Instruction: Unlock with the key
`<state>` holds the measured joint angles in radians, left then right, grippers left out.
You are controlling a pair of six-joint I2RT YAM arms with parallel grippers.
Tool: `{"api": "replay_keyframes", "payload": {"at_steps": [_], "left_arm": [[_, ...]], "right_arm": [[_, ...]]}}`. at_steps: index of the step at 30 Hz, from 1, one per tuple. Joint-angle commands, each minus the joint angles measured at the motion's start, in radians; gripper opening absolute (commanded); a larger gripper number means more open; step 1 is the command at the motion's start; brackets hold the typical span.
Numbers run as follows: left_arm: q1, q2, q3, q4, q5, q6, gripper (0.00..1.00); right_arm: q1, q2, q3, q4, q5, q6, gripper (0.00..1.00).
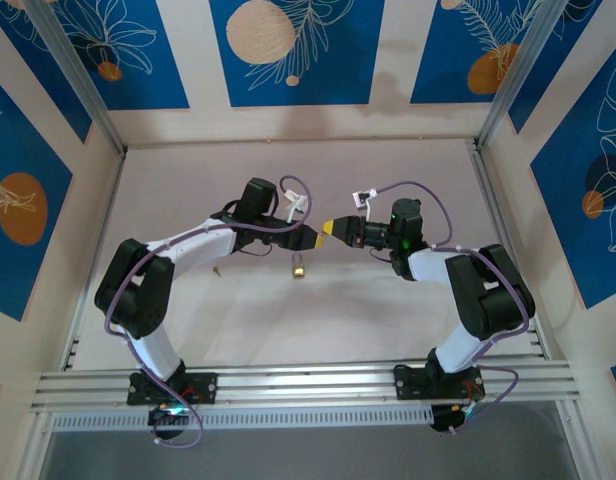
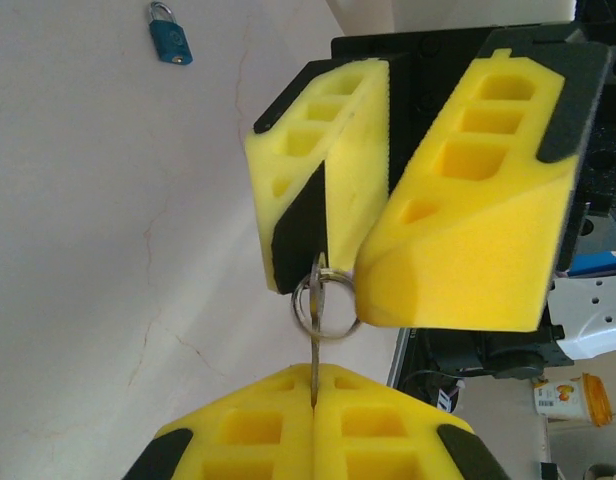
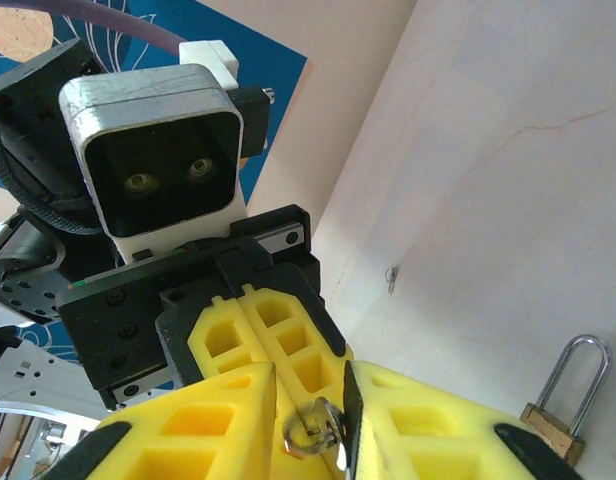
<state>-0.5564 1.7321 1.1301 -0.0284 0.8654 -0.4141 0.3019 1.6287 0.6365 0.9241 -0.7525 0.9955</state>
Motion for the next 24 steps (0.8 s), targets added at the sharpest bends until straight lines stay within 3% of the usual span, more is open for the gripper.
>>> {"api": "replay_keyframes", "payload": {"at_steps": [1,18,24], "left_arm": [[0.007,0.008,-0.006,0.018,0.032,-0.006,0.0],[0.008,0.009,-0.008,0.021,0.025,-0.011,0.0],[0.008,-0.018,-0.007,-0.026,-0.023,0.035,0.28]], "right_arm": [[0.007,0.007,0.02,-0.01,-0.015,-0.017,0.21],[0.003,-0.022,0.0,-0.017,0.0,-0.018,0.0],[-0.021,-0.082,-0.001,-0.1,0.044,-0.05,0.0]]}}
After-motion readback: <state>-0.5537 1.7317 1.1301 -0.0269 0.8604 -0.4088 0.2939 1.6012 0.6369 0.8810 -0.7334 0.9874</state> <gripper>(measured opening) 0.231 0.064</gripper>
